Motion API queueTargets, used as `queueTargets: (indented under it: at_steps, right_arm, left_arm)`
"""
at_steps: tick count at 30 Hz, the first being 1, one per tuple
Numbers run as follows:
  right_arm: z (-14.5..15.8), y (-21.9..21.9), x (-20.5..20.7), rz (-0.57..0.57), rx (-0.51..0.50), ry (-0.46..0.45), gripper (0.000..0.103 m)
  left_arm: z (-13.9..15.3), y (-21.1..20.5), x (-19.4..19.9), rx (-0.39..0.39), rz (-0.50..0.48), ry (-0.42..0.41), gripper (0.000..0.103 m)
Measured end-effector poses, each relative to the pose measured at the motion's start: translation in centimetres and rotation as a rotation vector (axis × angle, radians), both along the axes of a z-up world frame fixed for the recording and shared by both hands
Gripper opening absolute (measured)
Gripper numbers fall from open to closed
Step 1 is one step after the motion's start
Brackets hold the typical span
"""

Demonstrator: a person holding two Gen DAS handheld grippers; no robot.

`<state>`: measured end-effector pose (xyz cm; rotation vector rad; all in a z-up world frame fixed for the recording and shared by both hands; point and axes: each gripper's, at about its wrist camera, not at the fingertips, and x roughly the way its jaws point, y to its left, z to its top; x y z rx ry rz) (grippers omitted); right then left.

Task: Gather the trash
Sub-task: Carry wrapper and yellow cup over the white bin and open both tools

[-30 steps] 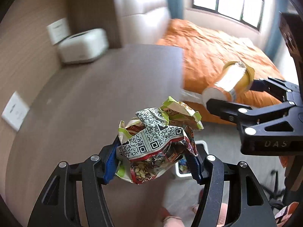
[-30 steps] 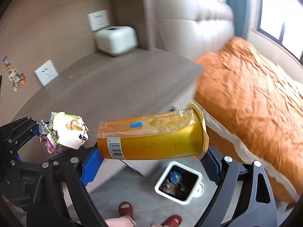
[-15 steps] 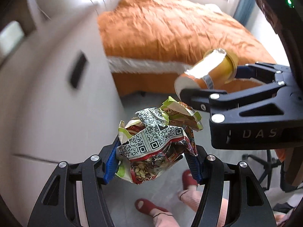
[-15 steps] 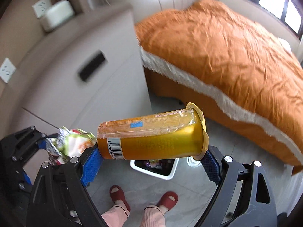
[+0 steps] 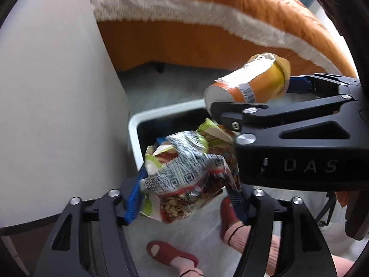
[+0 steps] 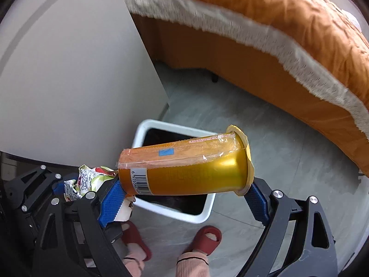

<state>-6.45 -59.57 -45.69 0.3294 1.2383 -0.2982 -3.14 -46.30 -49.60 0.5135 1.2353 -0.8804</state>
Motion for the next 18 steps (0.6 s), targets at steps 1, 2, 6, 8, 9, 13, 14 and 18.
queueTargets:
  at_steps: [1,2,6,8,9,13,14,18]
  right_arm:
    - [-1.2,-0.1,0.0,-0.007,0.005,0.01,0.09]
    - [-2.8,-0.3,0.0,-0.012,0.024,0.024,0.091]
    - [-7.2,-0.7,-0.1,-0.022,0.014,0.116,0.099]
    - [-8.0,-0.7,-0.5,-0.032,0.036,0.127,0.099]
    - [-8.3,-0.7,-0.7,-0.038,0.042,0.13,0.099]
    - [-8.2,-0.8,-1.0,-0.033,0.044,0.14,0.099]
    - [-7.9,-0.7,-1.0,-0.031,0.045,0.139,0.099]
    - [-6.3,-0.3,-1.0,-0.033,0.042,0.127,0.099]
  left_arm:
    - [-1.1,-0.2,0.0,0.005,0.002,0.004,0.084]
    - [-2.6,-0.2,0.0,0.018,0.008,0.006,0.098]
    - [-6.7,-0.5,0.3,0.071,0.03,0.019,0.098]
    - [-7.5,-0.2,0.3,0.081,0.028,0.022,0.098]
    - [-7.7,-0.1,0.2,0.088,0.021,0.016,0.098]
    - [-7.3,-0.2,0.0,0.087,0.013,0.019,0.098]
    - [-7.2,-0.1,0.0,0.088,0.011,0.018,0.098]
    - [-5.1,0.3,0.0,0.088,0.01,0.001,0.098]
